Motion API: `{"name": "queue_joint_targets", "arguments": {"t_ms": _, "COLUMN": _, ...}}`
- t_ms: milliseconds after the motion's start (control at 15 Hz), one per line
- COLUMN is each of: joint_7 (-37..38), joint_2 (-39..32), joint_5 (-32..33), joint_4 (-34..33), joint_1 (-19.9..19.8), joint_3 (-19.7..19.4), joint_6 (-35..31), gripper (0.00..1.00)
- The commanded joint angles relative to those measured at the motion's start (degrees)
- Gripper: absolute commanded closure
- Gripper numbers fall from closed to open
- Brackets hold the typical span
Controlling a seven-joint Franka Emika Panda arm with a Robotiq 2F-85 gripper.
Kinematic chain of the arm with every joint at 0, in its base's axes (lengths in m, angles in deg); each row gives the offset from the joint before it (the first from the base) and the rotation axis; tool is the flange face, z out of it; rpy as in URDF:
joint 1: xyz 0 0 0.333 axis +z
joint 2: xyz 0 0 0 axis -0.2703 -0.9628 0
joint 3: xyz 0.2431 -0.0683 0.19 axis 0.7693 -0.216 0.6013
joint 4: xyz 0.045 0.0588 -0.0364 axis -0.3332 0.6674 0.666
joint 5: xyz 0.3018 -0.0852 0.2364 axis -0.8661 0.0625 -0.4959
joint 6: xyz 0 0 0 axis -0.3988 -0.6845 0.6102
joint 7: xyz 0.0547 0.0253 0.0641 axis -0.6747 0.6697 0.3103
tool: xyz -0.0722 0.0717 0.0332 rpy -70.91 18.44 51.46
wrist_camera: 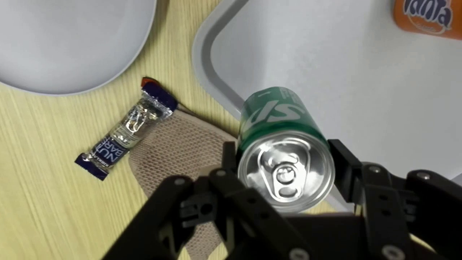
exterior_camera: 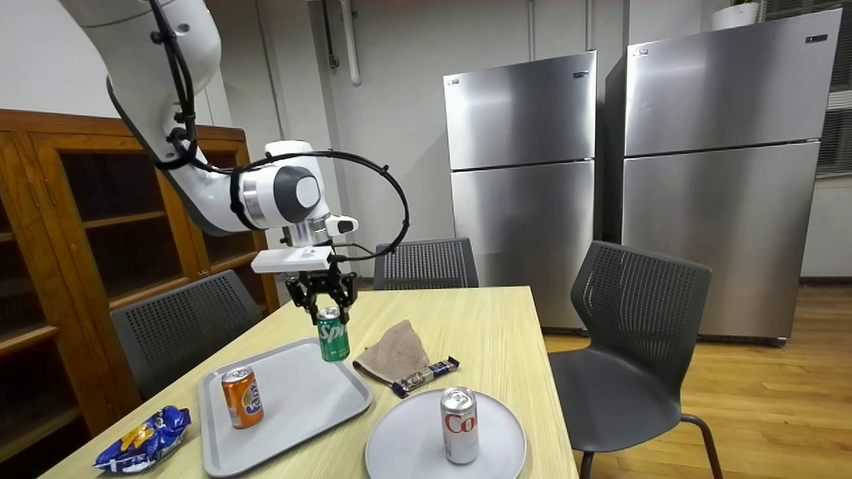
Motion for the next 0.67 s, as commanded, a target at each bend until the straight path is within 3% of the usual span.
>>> {"name": "queue_joint_targets", "arguments": {"t_ms": 0, "joint_7": 1.8, "joint_2": -1.1, "joint_5": 1.1, "joint_4": -1.5, "joint_1": 1.6, "joint_3": 1.3, "joint_6": -0.6, "gripper": 0.62}}
{"name": "queue_joint_targets", "arguments": {"t_ms": 600, "joint_7": 3.5, "joint_2": -6.4, "joint_5": 1.1, "joint_4": -5.8, "joint_1": 4.8, "joint_3": 2.3, "joint_6": 0.0, "gripper": 0.62}}
